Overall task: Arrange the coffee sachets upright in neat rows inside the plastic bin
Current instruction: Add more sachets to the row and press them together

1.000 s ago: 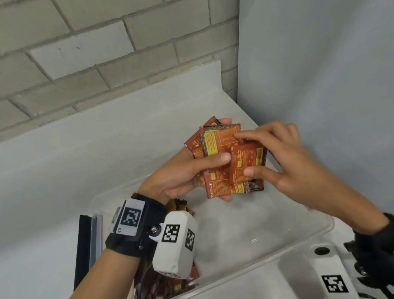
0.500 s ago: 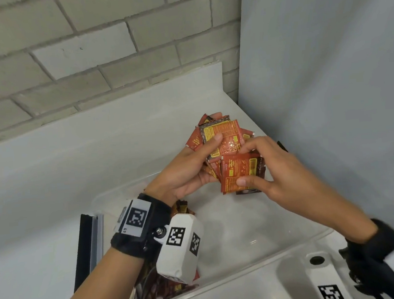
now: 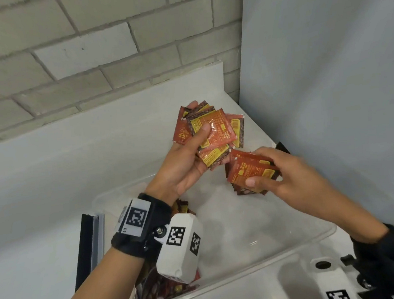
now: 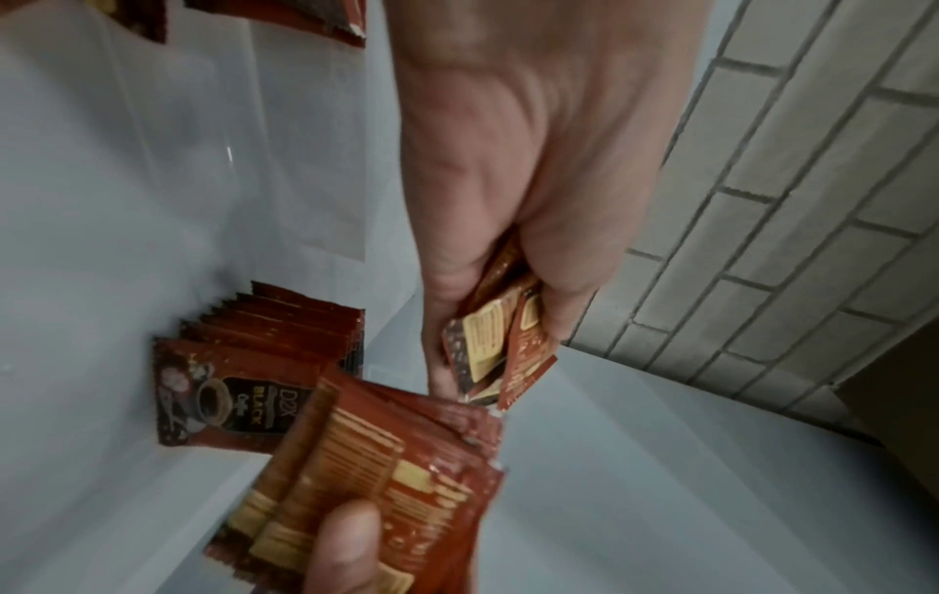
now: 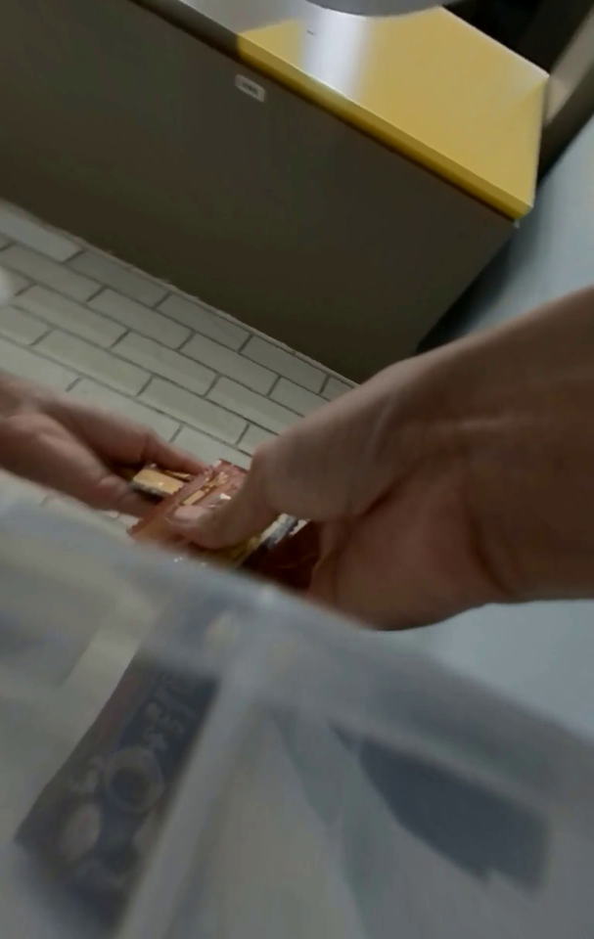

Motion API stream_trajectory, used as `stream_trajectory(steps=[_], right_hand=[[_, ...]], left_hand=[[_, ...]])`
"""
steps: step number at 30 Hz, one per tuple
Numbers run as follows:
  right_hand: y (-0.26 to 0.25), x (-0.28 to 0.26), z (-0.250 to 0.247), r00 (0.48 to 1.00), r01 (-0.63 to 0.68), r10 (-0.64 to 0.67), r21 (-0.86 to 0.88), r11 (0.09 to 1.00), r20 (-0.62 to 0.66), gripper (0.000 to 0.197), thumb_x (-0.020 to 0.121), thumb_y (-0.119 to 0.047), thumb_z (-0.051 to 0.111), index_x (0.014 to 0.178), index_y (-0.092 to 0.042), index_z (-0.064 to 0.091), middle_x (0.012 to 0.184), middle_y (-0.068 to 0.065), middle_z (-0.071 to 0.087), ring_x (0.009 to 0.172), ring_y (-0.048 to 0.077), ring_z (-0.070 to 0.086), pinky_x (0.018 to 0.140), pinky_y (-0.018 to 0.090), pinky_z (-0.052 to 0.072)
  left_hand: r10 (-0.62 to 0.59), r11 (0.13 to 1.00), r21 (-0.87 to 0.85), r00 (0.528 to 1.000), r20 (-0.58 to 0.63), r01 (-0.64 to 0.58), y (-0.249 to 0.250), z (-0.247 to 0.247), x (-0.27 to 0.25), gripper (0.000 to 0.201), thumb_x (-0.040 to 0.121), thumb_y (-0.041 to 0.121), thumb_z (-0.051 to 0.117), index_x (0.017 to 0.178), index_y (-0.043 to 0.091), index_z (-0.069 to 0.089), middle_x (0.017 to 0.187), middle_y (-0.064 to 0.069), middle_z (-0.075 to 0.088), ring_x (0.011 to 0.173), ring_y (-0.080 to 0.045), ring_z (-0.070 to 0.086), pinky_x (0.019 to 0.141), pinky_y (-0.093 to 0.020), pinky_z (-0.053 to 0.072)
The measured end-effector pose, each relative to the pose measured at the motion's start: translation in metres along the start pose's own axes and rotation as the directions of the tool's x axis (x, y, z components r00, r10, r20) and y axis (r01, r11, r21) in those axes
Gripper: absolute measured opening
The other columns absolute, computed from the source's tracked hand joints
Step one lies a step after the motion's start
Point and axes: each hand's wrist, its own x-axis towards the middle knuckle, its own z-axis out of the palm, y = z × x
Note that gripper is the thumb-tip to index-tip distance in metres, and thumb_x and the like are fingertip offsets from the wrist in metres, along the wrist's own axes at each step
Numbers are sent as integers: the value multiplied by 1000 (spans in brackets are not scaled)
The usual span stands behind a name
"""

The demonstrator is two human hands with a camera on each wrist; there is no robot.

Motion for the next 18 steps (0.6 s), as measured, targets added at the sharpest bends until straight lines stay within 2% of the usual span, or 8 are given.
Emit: stream_trajectory(steps=[2, 5, 7, 9, 11, 13, 15, 18], right_hand=[[-1, 0, -6, 999, -22, 29, 163, 986, -39, 27, 74, -31, 73, 98, -29, 61, 85, -7, 71, 78, -2, 64, 66, 8, 46], [-3, 2, -13, 993, -41, 84, 432, 901, -79, 35, 68, -25, 73, 100, -13, 67, 89, 4, 74, 80, 11, 70, 72, 19, 55], [-6, 4, -11, 990, -96, 134, 538, 837, -33, 37, 69, -22, 72, 104, -11, 67, 93, 5, 75, 86, 16, 71, 79, 28, 58], [-8, 7, -6, 983, -155, 182, 566, 809, 9, 39, 72, -26, 70, 109, -15, 66, 99, 0, 75, 94, 16, 71, 89, 36, 54], [-11, 10, -1, 975, -202, 216, 593, 780, 47, 33, 81, -25, 66, 113, -19, 64, 105, -2, 74, 100, 15, 70, 98, 40, 48], [-14, 11, 3, 968, -235, 234, 637, 735, 87, 26, 89, -20, 61, 115, -18, 63, 106, -2, 74, 101, 13, 69, 101, 39, 46], [-14, 12, 4, 964, -249, 250, 657, 712, 94, 26, 90, -19, 59, 116, -15, 62, 107, -1, 74, 102, 13, 69, 104, 40, 44], [-12, 13, 3, 962, -218, 271, 665, 714, 24, 26, 90, -17, 61, 115, -13, 64, 105, 0, 74, 101, 14, 69, 105, 42, 43]], left_hand=[[21, 1000, 21, 999, -27, -20, -2, 1, 1, 23, 95, 11, 52, 110, 22, 65, 117, -11, 68, 107, -26, 66, 85, -45, 56], [90, 996, 15, 996, -15, -89, -2, 5, 1, 32, 94, 6, 52, 99, 31, 71, 114, -7, 69, 106, -24, 66, 90, -44, 54], [115, 993, 19, 993, -8, -115, -3, 7, 0, 35, 93, 2, 53, 97, 30, 74, 112, -6, 69, 108, -25, 64, 93, -43, 53], [125, 992, 28, 992, -10, -125, -6, 8, 1, 32, 90, -2, 55, 112, 19, 66, 114, -9, 69, 108, -27, 65, 90, -43, 55], [115, 993, 41, 993, -15, -114, -9, 10, 1, 34, 88, -1, 56, 119, 12, 59, 113, -9, 69, 104, -25, 67, 86, -42, 56], [108, 994, 33, 994, -13, -108, -10, 11, 0, 36, 86, 2, 58, 121, 10, 57, 110, -8, 70, 102, -24, 68, 86, -41, 57], [108, 994, 21, 994, 1, -108, -10, 12, -1, 42, 82, 5, 60, 123, 9, 56, 111, -8, 70, 104, -24, 67, 87, -41, 56], [133, 991, -14, 991, 21, -133, -9, 13, -1, 43, 81, 13, 61, 124, 10, 56, 114, -9, 69, 105, -24, 66, 90, -42, 55]])
